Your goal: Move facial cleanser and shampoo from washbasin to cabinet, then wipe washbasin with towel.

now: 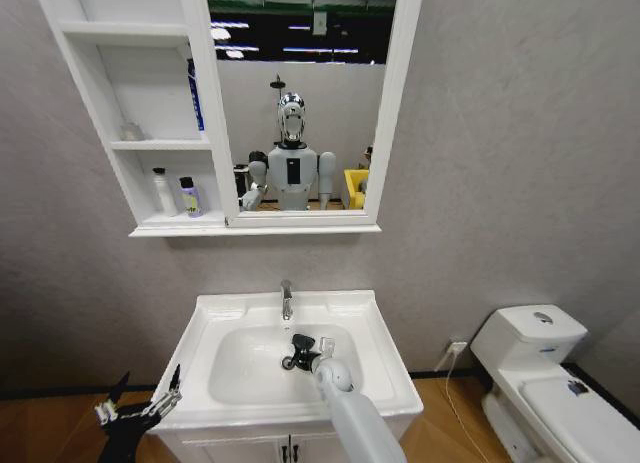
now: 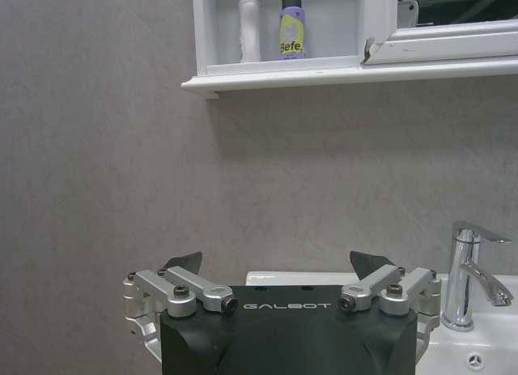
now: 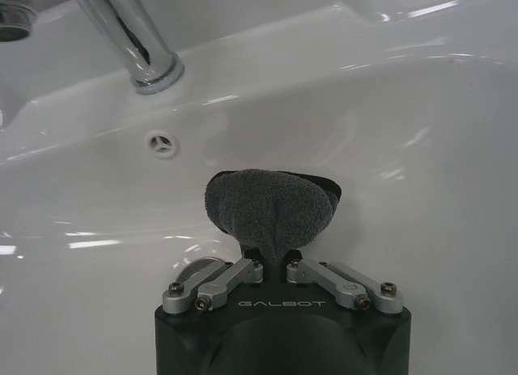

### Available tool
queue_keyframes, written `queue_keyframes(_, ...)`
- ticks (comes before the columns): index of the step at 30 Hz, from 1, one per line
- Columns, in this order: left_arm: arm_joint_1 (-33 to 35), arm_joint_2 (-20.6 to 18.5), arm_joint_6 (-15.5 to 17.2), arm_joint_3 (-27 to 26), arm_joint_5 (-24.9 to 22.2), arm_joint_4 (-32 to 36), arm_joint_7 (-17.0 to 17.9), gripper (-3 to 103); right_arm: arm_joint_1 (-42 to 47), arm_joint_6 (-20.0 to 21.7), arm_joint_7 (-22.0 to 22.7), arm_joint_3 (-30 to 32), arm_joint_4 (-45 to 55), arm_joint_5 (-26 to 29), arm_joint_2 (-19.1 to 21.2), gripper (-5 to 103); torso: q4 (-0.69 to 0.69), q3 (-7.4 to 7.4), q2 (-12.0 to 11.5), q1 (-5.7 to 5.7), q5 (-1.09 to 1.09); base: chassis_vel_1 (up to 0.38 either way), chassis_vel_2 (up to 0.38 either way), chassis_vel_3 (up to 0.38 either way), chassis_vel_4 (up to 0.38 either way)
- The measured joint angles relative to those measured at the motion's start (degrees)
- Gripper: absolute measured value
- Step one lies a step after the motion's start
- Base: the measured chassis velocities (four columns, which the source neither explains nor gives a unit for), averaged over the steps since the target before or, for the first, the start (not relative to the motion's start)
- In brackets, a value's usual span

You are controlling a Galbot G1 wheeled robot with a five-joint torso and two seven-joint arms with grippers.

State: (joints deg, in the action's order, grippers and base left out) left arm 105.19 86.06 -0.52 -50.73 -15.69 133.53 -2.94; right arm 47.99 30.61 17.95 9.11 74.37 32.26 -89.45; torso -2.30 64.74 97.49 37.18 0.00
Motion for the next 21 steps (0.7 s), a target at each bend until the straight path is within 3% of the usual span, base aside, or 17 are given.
queue_keyframes(6,0.0,0.0,0.0,0.0,0.0,0.0,0.0,100,3.4,0.5,0.4,-0.2,6.3,0.5,7.3,8,-0.04,0.00,0.0,0.00,0.00,0.000,0.000,0.000,0.000)
queue_keyframes(9,0.0,0.0,0.0,0.0,0.0,0.0,0.0,100,3.3,0.6,0.3,-0.4,6.8,1.0,8.3,8,-0.03,0.00,0.0,0.00,0.00,0.000,0.000,0.000,0.000)
queue_keyframes(16,0.0,0.0,0.0,0.0,0.0,0.0,0.0,100,-0.4,-0.5,0.1,-5.3,1.8,1.2,5.0,8,0.00,0.00,0.0,0.01,0.00,0.000,0.000,0.000,0.000)
queue_keyframes(19,0.0,0.0,0.0,0.0,0.0,0.0,0.0,100,-4.4,-1.9,-0.4,-7.9,-5.9,-0.1,-0.3,8,0.00,0.00,0.0,0.00,0.00,0.000,0.000,0.000,0.000)
queue_keyframes(21,0.0,0.0,0.0,0.0,0.0,0.0,0.0,100,-5.6,-2.3,-0.8,-8.2,-8.1,-0.5,-1.7,8,0.03,0.00,0.0,0.00,0.00,0.000,0.000,0.000,0.000)
